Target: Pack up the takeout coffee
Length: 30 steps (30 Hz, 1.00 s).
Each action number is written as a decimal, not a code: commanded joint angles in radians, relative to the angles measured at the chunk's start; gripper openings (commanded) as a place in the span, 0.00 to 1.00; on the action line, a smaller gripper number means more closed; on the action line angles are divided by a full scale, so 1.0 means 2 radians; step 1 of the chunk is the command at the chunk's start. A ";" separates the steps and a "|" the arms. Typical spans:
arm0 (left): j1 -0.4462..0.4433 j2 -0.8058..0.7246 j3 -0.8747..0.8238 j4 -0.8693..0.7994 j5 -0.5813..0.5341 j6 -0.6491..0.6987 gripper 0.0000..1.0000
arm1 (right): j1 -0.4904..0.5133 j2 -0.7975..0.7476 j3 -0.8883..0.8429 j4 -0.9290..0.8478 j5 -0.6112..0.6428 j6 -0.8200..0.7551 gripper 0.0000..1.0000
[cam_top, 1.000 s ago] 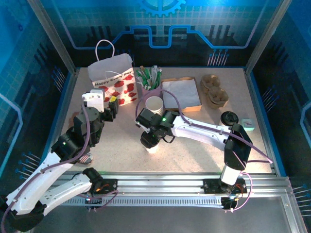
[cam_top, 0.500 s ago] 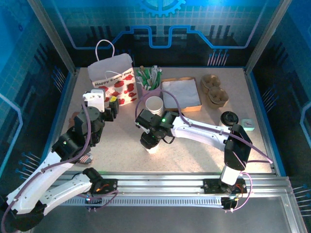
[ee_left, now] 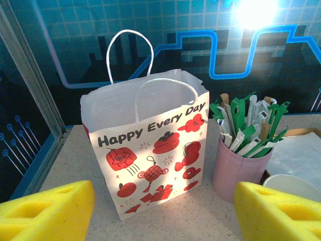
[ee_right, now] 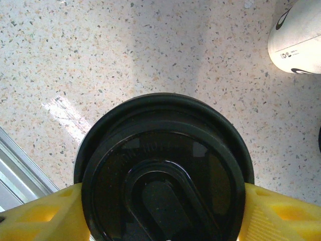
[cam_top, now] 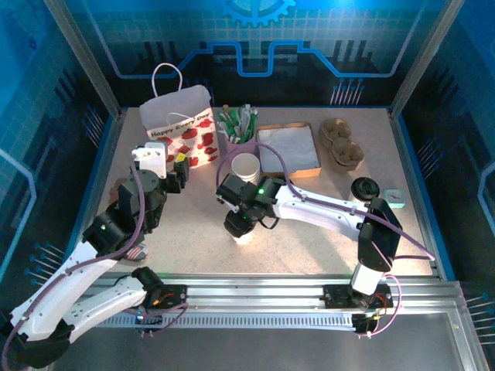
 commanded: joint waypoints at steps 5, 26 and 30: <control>0.004 -0.002 -0.005 0.009 -0.013 0.006 0.74 | 0.009 -0.015 0.001 -0.011 -0.010 0.010 0.67; 0.004 -0.002 -0.005 0.008 -0.013 0.005 0.74 | 0.012 0.009 -0.007 -0.015 -0.001 0.013 0.68; 0.004 -0.001 -0.005 0.008 -0.013 0.005 0.74 | 0.014 0.012 -0.007 -0.015 -0.002 0.014 0.68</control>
